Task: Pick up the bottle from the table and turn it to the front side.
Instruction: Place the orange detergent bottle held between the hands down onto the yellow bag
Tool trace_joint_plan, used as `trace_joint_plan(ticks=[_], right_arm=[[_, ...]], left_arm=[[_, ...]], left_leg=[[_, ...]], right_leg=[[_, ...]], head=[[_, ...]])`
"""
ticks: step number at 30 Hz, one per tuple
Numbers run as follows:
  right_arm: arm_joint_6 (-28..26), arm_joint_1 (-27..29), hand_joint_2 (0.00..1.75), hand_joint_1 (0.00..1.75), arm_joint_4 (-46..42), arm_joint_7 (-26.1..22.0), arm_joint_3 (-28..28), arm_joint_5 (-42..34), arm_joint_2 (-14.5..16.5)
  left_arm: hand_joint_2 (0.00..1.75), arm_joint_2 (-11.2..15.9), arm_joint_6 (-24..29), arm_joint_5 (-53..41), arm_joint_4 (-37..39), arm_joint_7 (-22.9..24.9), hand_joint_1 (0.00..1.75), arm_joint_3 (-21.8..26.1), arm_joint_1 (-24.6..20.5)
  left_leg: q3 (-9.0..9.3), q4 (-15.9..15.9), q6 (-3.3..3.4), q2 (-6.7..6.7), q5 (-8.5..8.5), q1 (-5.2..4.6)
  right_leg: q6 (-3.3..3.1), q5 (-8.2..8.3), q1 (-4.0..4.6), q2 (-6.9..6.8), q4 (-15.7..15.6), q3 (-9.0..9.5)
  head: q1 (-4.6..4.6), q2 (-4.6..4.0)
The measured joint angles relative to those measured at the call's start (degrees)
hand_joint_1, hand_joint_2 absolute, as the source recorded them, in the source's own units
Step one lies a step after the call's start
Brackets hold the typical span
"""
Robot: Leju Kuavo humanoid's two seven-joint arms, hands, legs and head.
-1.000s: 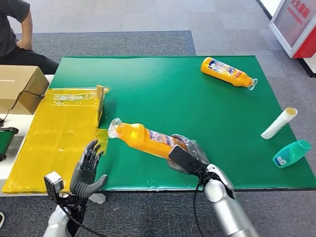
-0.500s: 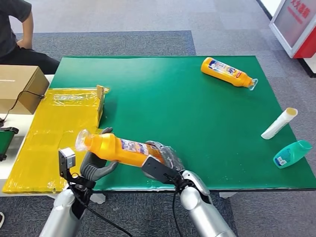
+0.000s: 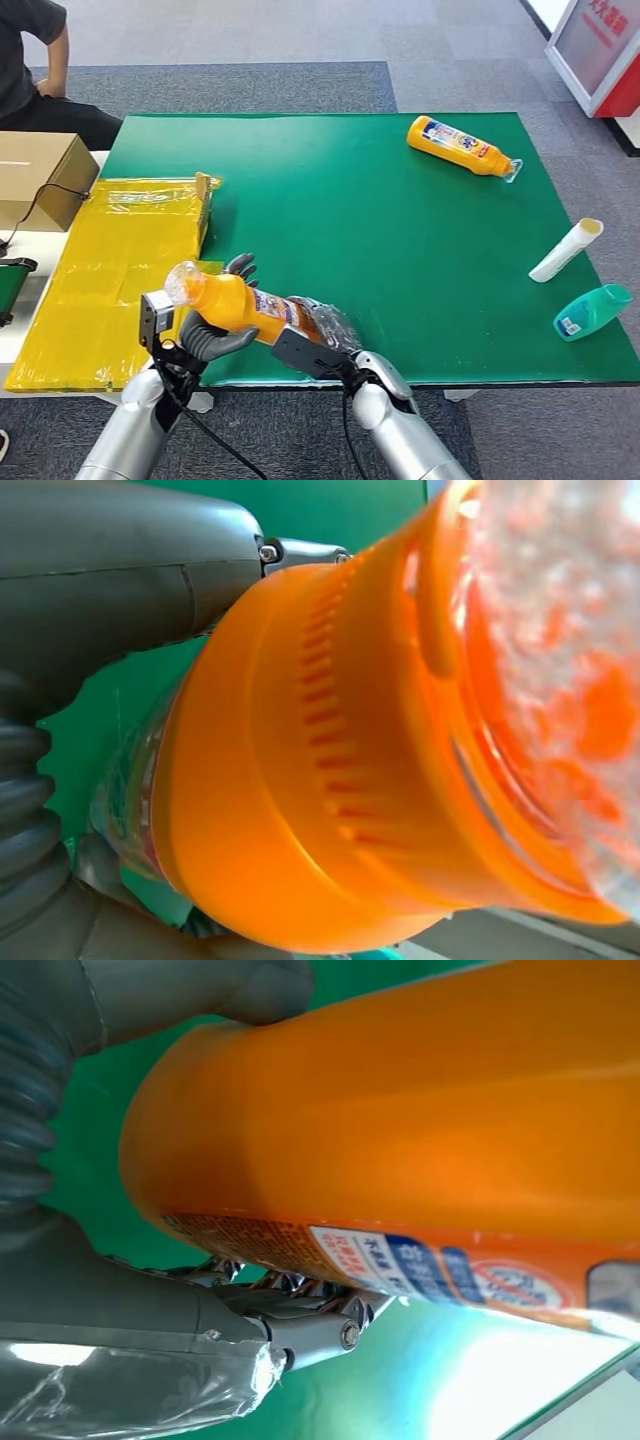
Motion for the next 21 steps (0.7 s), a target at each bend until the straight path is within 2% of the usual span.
trace_joint_plan(ticks=[2, 3, 4, 6, 11, 16, 21], right_arm=[[-0.2, -0.2, 1.75, 0.52, 0.4, 0.0, 0.5, 0.1, 0.0], [-0.4, -0.3, 1.75, 0.16, 0.7, 0.0, 0.8, 0.0, 0.0], [-0.5, -0.3, 1.75, 0.00, 0.9, 0.0, 1.1, -0.1, 0.0], [-0.9, -0.4, 1.75, 0.00, 1.1, 0.0, 1.7, -0.4, 0.1], [-1.2, -0.1, 1.75, 0.00, -0.1, 0.9, 1.9, -1.3, 0.3], [-0.6, 2.1, 1.75, 0.00, -3.5, 1.8, 0.2, -1.2, 0.3], [0.5, 4.8, 1.75, 0.00, -8.0, 2.9, -3.1, -0.7, 0.0]], left_arm=[[1.75, 0.3, 0.1, 0.1, 0.3, -0.9, 1.52, -1.1, -0.3], [1.75, 0.6, 0.3, -0.1, 0.4, -1.6, 1.75, -1.8, -0.4], [1.75, 0.8, 0.9, -0.7, 0.4, -2.4, 1.75, -2.4, -0.5], [1.75, 1.0, 3.9, -4.1, 0.3, -3.5, 1.75, -3.8, -0.6], [1.75, 0.8, 17.8, -23.7, -4.7, -1.7, 1.75, -5.6, 0.0], [1.75, 0.9, 25.2, -41.4, -10.7, 2.8, 1.75, -5.8, 0.8], [1.75, 2.0, 31.1, -61.2, -16.5, 8.5, 1.75, -3.4, 1.3]], left_leg=[[0.00, 0.0, 0.00, 0.00, 0.00, 0.00], [0.00, 0.0, 0.00, 0.00, 0.00, 0.00], [0.00, 0.0, 0.00, 0.00, 0.00, 0.00], [0.01, 0.0, 0.00, 0.00, 0.00, 0.00], [0.06, 0.0, 0.01, -0.01, -0.01, -0.01], [0.07, 0.0, 0.00, 0.01, -0.01, -0.01], [0.05, 0.0, -0.07, 0.01, 0.06, 0.01]], right_leg=[[0.00, 0.00, 0.00, 0.00, 0.0, 0.00], [0.00, 0.00, 0.00, 0.00, 0.0, 0.01], [0.00, 0.00, 0.00, 0.00, 0.0, 0.01], [0.00, 0.00, 0.00, 0.00, 0.0, 0.01], [0.01, 0.00, -0.02, 0.00, 0.0, 0.06], [-0.02, 0.02, -0.02, 0.01, 0.0, 0.04], [-0.06, 0.04, 0.02, 0.02, 0.0, 0.01]], head=[[0.00, 0.00], [0.01, 0.00], [0.00, 0.00], [-0.01, 0.00], [0.01, 0.00], [0.01, 0.00], [0.01, 0.00]])
